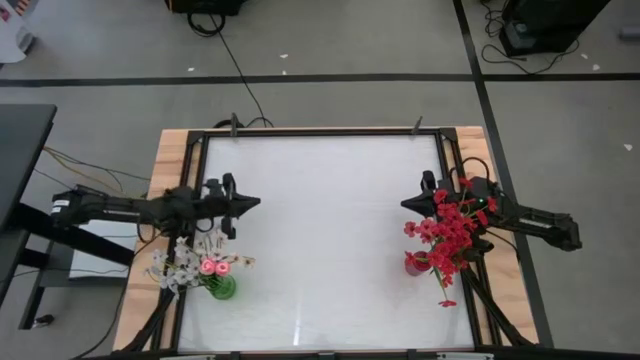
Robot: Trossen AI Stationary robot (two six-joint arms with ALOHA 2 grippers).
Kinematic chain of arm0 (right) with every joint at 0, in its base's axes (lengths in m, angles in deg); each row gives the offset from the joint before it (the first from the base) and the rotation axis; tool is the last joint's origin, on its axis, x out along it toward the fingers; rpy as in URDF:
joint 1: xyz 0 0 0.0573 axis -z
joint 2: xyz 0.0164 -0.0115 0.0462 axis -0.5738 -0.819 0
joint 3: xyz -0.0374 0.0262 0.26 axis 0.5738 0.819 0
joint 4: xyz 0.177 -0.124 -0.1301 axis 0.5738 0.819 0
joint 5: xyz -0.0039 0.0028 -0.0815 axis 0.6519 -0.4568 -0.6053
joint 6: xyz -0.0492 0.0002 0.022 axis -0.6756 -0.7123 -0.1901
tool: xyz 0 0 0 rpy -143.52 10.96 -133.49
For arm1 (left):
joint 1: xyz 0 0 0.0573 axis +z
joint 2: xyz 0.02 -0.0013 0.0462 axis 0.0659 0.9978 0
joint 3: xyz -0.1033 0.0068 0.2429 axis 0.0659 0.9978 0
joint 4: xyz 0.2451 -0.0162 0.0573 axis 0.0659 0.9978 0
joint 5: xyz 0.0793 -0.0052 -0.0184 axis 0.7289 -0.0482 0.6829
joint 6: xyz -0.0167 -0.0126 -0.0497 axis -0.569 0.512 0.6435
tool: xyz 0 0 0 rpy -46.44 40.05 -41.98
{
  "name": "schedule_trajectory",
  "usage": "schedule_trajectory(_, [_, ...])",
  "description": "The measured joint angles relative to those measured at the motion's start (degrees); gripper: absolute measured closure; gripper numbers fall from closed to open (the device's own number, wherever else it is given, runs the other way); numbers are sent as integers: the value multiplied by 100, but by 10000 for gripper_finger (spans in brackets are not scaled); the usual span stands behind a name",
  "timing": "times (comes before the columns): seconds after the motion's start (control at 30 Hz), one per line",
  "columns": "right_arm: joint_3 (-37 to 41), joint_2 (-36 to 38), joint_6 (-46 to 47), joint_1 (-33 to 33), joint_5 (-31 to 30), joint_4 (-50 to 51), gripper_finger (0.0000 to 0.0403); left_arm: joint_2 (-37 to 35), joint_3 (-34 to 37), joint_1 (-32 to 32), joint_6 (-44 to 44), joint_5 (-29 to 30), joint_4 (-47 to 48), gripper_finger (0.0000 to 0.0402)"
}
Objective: Sort flowers into vase by color
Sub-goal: Return to Home Position
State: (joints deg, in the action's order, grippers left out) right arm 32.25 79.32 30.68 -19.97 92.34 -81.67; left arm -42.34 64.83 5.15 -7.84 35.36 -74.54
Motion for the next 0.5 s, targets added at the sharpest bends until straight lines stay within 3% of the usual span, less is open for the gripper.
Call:
schedule_trajectory(0.3, [0, 2, 381, 11, -46, -182, 402, -178, -11, 0, -577, 57, 231, 401])
schedule_trajectory(0.5, [0, 2, 412, 11, -46, -469, 402, -775, -8, 0, -448, 14, 1078, 401])
